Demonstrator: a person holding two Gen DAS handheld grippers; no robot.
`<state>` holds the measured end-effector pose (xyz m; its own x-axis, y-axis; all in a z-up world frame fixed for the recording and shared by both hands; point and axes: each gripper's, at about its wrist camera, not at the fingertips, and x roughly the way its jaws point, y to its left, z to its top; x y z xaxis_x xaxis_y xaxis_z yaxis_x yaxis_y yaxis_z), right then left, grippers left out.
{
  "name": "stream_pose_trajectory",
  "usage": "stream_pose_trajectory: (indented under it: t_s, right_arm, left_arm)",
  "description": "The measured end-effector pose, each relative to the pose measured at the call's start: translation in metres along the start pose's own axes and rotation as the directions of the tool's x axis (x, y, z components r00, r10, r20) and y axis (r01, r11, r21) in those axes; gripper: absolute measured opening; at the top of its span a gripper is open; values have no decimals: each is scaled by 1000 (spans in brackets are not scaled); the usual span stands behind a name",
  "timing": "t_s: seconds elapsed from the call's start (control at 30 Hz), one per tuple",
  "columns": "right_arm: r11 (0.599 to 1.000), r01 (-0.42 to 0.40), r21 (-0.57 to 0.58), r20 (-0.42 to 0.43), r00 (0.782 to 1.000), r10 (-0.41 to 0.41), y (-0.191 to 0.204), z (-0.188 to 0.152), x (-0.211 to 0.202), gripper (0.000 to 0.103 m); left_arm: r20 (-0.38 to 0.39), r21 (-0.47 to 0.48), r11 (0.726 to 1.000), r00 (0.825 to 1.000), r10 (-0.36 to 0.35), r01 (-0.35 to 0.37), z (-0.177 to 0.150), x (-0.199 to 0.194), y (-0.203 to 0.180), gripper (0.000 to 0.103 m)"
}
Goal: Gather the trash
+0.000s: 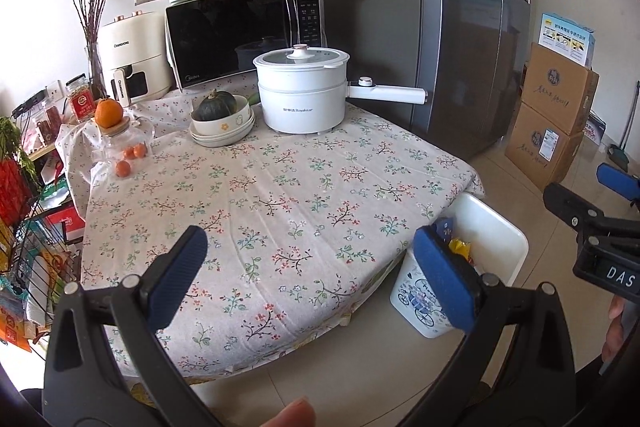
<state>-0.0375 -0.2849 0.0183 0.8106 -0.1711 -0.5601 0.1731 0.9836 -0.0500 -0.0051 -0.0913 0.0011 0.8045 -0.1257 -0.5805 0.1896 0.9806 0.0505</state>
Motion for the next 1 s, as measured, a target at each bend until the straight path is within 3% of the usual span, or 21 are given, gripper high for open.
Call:
stream_pose_trajectory:
  t_s: [1.0]
  right_arm:
    - [1000, 8, 6, -2, 1000, -8, -6, -2, 2, 102]
  left_arm:
    - [-24, 0, 1000, 1000, -15, 15, 1, 4, -4, 102]
